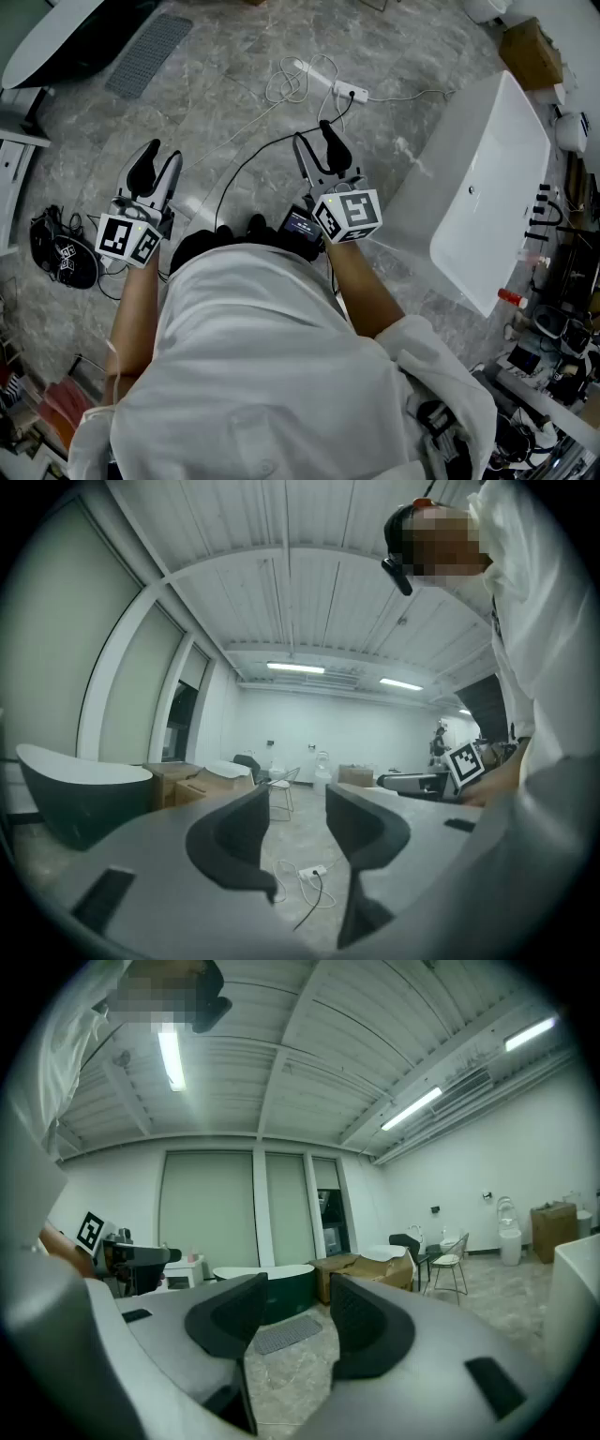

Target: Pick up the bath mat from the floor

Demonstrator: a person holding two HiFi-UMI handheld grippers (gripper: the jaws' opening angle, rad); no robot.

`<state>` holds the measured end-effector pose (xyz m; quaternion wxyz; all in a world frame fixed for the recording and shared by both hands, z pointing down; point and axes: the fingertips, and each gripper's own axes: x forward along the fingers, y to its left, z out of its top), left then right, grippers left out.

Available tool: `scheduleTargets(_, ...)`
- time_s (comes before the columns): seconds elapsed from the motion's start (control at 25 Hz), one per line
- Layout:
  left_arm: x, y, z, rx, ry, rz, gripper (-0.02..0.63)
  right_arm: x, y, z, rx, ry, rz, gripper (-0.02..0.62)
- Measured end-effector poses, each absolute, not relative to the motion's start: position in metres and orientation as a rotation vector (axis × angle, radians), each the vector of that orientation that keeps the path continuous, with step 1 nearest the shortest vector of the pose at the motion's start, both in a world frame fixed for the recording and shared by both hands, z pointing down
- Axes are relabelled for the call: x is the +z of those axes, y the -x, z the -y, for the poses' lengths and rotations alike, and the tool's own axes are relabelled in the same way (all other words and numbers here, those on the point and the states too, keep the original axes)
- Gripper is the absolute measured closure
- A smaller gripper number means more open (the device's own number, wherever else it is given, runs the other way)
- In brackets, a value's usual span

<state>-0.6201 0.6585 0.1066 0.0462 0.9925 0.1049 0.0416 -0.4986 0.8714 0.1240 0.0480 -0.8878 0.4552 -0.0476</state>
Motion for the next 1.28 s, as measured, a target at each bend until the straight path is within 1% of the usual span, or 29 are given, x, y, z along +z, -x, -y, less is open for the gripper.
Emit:
scheduleTargets(0.44,0.113,0.621,-0.653,0.124,-3.013,-0.294,0.42,0.128,0.497,-0.88,-0.114,2.649,-1.364,0.367)
scheduleTargets(0.76,0.122,0.594,-0.651,0.149,-2.988,-0.317,0.42,0.135,0.475,-0.889,-0.138,2.666,-1.317,0.367)
scheduleTargets(1.0,0.134,0.559,-0.637,0.16,-2.973,-0.311,0.42,0.144,0.442,-0.887,-0.162,2.68,-1.306,0.367)
scheduleTargets(1.28,0.143,0.47,-0.592,0.172,-2.952,-0.29,0.42,0.15,0.359,-0.859,-0.245,2.682,-1.281,0.367)
